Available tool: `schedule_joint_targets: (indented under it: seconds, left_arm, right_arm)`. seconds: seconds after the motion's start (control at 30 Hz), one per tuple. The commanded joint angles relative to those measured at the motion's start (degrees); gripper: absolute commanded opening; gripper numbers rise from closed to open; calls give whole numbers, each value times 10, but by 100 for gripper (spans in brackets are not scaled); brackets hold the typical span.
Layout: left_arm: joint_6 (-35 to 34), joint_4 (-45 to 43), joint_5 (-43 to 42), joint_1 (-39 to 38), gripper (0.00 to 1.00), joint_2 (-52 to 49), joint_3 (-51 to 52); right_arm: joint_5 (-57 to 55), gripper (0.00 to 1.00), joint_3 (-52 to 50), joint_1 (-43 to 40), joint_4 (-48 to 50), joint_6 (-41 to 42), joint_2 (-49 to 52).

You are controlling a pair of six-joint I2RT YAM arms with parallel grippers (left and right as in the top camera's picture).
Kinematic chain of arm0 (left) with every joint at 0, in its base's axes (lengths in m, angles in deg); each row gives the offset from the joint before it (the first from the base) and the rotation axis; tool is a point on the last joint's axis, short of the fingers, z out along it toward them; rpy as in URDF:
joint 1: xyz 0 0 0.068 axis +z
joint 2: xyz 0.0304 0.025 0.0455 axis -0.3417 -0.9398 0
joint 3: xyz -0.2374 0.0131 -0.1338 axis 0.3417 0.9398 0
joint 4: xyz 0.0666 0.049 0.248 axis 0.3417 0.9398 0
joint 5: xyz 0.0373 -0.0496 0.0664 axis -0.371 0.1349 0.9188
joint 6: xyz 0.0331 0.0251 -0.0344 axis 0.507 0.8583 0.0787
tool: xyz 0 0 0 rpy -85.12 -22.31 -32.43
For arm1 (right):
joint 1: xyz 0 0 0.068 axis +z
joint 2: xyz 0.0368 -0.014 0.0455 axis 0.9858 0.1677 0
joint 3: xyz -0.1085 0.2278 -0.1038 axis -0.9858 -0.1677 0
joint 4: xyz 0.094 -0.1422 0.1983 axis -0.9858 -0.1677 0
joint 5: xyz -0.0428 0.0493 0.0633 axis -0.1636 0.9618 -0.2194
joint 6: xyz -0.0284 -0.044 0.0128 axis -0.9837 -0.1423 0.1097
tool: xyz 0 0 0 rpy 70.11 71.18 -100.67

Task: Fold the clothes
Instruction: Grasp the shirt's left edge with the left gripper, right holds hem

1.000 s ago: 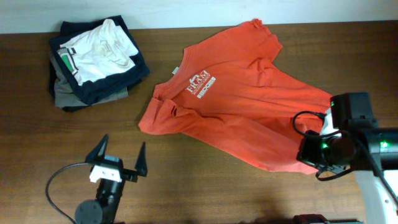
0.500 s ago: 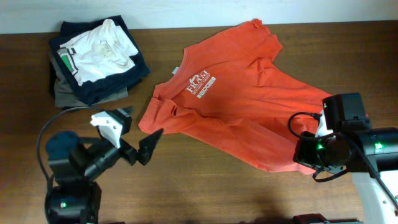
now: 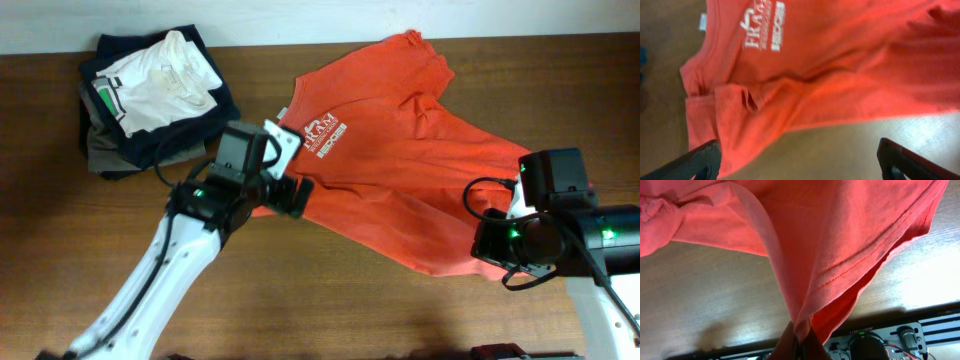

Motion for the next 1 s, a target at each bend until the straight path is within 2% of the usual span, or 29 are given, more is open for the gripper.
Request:
schedule_joint_targets:
  seconds: [0.0, 0.1, 0.2, 0.3, 0.53, 0.6, 0.73, 0.97]
  left_arm:
    - [-282, -90, 132, 16, 99, -102, -13]
    - [-295, -148, 130, 19, 99, -167, -13]
    - [-349, -150, 124, 19, 99, -227, -13]
    - [-384, -153, 76, 19, 99, -266, -13]
    - [-394, -196, 16, 19, 98, -295, -13]
    - [-393, -187, 5, 19, 84, -293, -16]
    - [-370, -124, 6, 15, 84, -278, -51]
    - [-369, -126, 9, 7, 85, -344, -53]
  right_arm:
    - [-11, 4, 0, 4, 2, 2, -4]
    - [-12, 4, 0, 4, 2, 2, -4]
    - [-12, 4, -1, 4, 2, 2, -2]
    - [-12, 4, -15, 4, 5, 2, 6]
    - [-11, 4, -82, 4, 45, 7, 13]
    - [-11, 4, -82, 4, 48, 7, 13]
    - [-11, 4, -82, 4, 48, 7, 13]
    - [-11, 4, -82, 4, 55, 7, 13]
